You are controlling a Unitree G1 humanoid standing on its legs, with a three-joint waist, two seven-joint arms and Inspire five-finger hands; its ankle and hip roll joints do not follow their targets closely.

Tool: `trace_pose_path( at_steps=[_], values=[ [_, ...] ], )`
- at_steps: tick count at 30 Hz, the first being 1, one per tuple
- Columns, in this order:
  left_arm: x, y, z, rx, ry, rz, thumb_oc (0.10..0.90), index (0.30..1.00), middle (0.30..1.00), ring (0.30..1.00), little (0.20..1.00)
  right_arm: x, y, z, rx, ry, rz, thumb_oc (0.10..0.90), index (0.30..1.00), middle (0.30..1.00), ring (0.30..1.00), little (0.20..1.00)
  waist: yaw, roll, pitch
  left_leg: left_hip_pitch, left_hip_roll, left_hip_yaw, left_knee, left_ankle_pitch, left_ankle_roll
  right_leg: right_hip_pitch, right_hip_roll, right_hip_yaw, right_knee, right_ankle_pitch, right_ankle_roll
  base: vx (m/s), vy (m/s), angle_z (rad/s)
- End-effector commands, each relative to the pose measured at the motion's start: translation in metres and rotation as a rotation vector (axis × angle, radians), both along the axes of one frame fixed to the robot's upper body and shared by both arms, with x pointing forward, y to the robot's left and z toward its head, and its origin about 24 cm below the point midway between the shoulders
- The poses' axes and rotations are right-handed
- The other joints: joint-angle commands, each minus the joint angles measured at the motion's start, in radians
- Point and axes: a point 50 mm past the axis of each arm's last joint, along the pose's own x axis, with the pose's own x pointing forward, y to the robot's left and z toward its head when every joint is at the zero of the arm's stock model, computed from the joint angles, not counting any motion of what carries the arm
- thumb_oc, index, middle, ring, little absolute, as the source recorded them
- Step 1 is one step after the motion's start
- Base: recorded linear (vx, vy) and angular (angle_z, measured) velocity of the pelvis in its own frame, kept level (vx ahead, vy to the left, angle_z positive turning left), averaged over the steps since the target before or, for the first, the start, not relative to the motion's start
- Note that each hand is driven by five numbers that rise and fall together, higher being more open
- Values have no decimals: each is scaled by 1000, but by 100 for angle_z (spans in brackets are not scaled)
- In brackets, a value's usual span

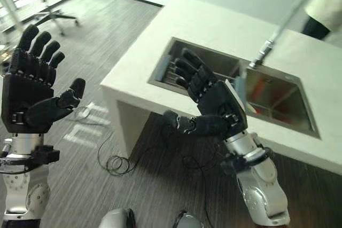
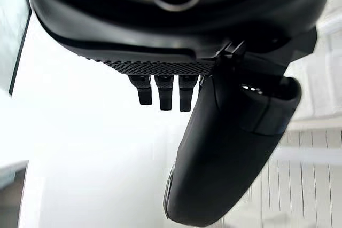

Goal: Place the dishes in the dishwasher.

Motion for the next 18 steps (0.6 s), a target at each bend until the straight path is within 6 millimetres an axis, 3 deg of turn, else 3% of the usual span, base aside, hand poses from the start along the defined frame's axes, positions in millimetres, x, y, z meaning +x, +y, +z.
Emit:
trace_pose_path(
  at_steps=[1, 6, 7, 8, 10, 12, 13, 14, 15, 17, 18],
  values=[
    [-13, -25, 31, 49, -200, -105, 800, 900, 900, 900, 900, 2, -18, 39, 117, -235, -126, 800, 900, 900, 900, 900, 10, 45, -95, 165, 34, 52, -112, -65, -63, -18, 53, 30, -45, 31, -19, 202, -211, 30],
    [-9, -24, 23, -3, -144, -118, 800, 900, 900, 900, 900, 0, -30, 30, 105, -207, -249, 800, 900, 900, 900, 900, -25, 69, -114, 212, 40, 86, -112, -61, -78, -10, 103, 82, -45, 13, -46, 209, -179, -37],
    [-9, -23, 20, -34, -130, -136, 800, 900, 900, 900, 900, -3, -38, 29, 71, -202, -286, 800, 900, 900, 900, 900, -40, 74, -113, 255, 67, 109, -112, 43, -113, -6, 117, 88, -45, 2, -68, 232, -214, -38],
    [-10, -24, 19, -36, -130, -139, 800, 900, 900, 900, 900, -5, -40, 29, 63, -201, -293, 800, 900, 900, 900, 900, -41, 70, -113, 279, 67, 119, -112, 92, -126, -5, 114, 89, -45, 0, -77, 271, -247, -17],
    [-12, -24, 16, -34, -128, -137, 800, 900, 900, 900, 900, -6, -46, 29, 58, -193, -301, 800, 900, 900, 900, 900, -20, 52, -98, 275, 19, 88, -110, 177, -139, 22, 105, 105, -45, -15, -91, 224, -136, -22],
    [-14, -21, 13, -33, -119, -130, 800, 900, 900, 900, 900, -3, -46, 29, 59, -180, -300, 800, 900, 900, 900, 900, -5, 55, -77, 212, 8, 73, -112, 108, -110, 39, 117, 140, -45, -26, -81, 185, 105, -36],
    [-17, -20, 11, -34, -111, -126, 800, 900, 900, 900, 900, -1, -43, 28, 55, -174, -290, 800, 900, 900, 900, 900, 3, 79, -63, 130, 36, 51, -112, 45, -103, 49, 145, 170, -45, -35, -70, 188, 232, -50],
    [-18, -19, 10, -30, -106, -126, 800, 900, 900, 900, 900, 0, -41, 27, 53, -172, -284, 800, 900, 900, 900, 900, 6, 89, -63, 99, 47, 39, -112, 32, -104, 51, 159, 186, -45, -42, -67, 214, 251, -37],
    [-18, -19, 8, -23, -95, -126, 800, 900, 900, 900, 900, 0, -40, 26, 51, -170, -275, 800, 900, 900, 900, 900, 14, 100, -60, 57, 58, 12, -112, 39, -110, 60, 174, 207, -45, -51, -66, 252, 202, -52],
    [-19, -20, 4, -3, -77, -122, 800, 900, 900, 900, 900, 3, -34, 25, 56, -158, -241, 800, 900, 900, 900, 900, 57, 120, -56, -53, 44, -102, -112, 103, -130, 100, 216, 270, -45, -84, -71, 290, 265, -58],
    [-19, -21, 5, -3, -80, -130, 800, 900, 900, 900, 900, 5, -32, 27, 57, -160, -233, 800, 900, 900, 900, 900, 72, 121, -56, -72, 43, -117, -112, 109, -131, 114, 214, 277, -45, -95, -70, 240, 322, -93]
  ],
)
